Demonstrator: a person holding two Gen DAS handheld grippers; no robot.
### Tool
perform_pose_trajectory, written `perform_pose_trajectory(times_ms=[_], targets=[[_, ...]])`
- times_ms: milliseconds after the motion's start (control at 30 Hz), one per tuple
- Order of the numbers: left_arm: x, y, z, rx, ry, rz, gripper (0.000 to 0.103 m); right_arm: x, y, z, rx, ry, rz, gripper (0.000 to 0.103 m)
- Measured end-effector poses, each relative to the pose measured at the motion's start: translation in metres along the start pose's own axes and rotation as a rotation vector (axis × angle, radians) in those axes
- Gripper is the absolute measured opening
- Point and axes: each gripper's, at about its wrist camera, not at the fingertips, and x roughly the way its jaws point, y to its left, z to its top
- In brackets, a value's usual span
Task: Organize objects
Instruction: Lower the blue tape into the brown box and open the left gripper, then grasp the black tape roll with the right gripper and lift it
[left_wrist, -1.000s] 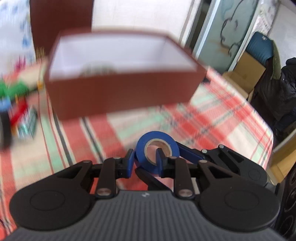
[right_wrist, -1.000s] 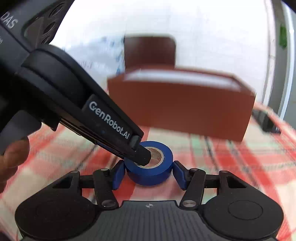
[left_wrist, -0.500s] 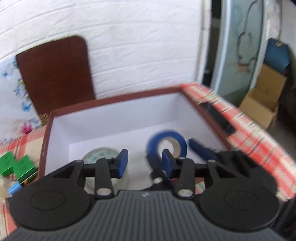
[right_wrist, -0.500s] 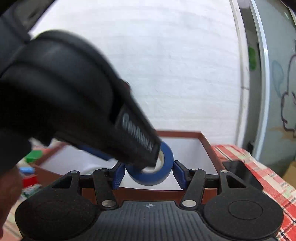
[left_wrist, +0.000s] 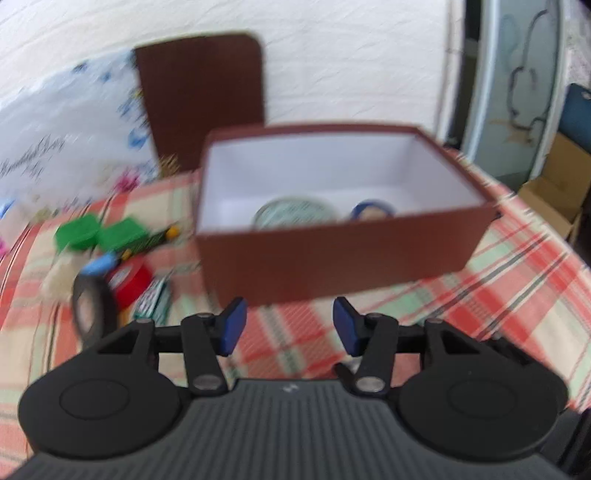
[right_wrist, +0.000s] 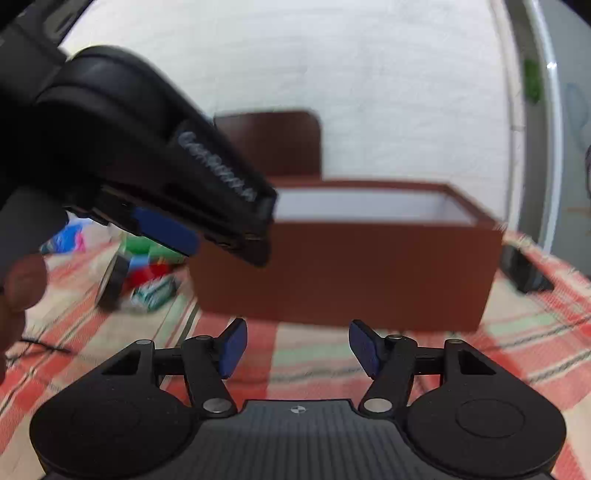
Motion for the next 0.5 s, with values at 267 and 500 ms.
perform_pose_trajectory(times_ms=[267,500], targets=[[0.01,0.059,-0.047,-0.08,0.085,0.162,0.054,0.003,0.021,-0.015,-0.07,0.086,0.012,0.062],[0.012,0.106,-0.072,-0.154,0.091,0.227,0.058,0.018,0.038,-0.019,-0.101,0.158,0.024,0.062]])
